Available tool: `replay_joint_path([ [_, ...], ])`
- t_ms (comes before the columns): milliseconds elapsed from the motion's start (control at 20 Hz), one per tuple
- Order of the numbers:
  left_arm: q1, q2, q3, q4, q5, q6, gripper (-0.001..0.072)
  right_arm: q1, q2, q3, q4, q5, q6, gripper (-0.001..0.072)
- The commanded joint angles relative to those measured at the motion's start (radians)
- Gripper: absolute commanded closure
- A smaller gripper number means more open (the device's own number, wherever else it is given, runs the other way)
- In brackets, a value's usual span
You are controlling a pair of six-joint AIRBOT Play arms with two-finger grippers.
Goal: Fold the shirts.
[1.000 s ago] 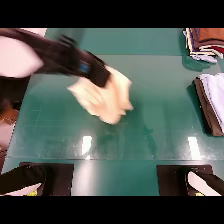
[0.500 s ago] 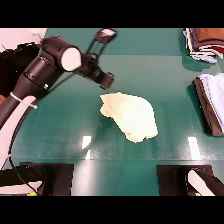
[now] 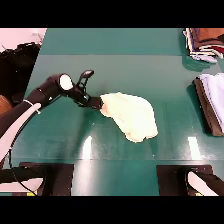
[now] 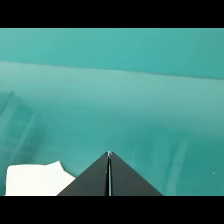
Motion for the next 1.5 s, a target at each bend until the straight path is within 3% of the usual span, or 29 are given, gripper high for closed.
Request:
replay_joint_path([
  [0,0.008,-0.001,-0.110,-0.167,0.153,0.075,0.0105,0.033,-0.034,-0.001,0.001,0.002,0.000,0.0700],
  [50,0.008,0.000,-0.110,-0.174,0.172,0.076,0.0226,0.033,-0.038,-0.001,0.001,0.003,0.000,0.0700],
  [100,0.008,-0.001,-0.110,-0.191,0.191,0.082,0.0295,0.033,-0.038,-0.001,0.000,0.003,0.001,0.0700],
  [550,-0.055,-0.049,-0.103,-0.209,0.219,0.097,0.0299,0.027,-0.027,-0.001,-0.001,0.016,0.002,0.0699],
  [600,-0.047,-0.047,-0.094,-0.209,0.206,0.098,0.0457,0.027,-0.027,-0.001,-0.003,0.036,0.002,0.0700],
  [650,-0.032,-0.040,-0.080,-0.201,0.181,0.099,0.0669,0.026,-0.028,-0.001,-0.010,0.067,0.002,0.0699],
  [850,0.088,0.031,0.009,-0.135,0.070,0.098,0.0679,-0.035,-0.008,-0.087,-0.010,0.216,0.026,0.0700],
  [1050,0.177,0.125,0.061,-0.097,0.062,0.099,0.0678,-0.087,0.070,-0.444,-0.003,0.191,0.040,0.0679],
  [1150,0.178,0.132,0.061,-0.093,0.060,0.099,0.0678,-0.070,0.076,-0.653,0.051,0.175,0.041,0.0280],
  [1300,0.178,0.132,0.057,-0.094,0.057,0.098,0.0679,0.034,0.027,-0.924,0.185,0.024,0.040,0.0262],
  [1450,0.178,0.132,0.057,-0.093,0.050,0.098,0.0679,0.197,-0.090,-1.025,0.303,-0.146,0.021,0.0262],
])
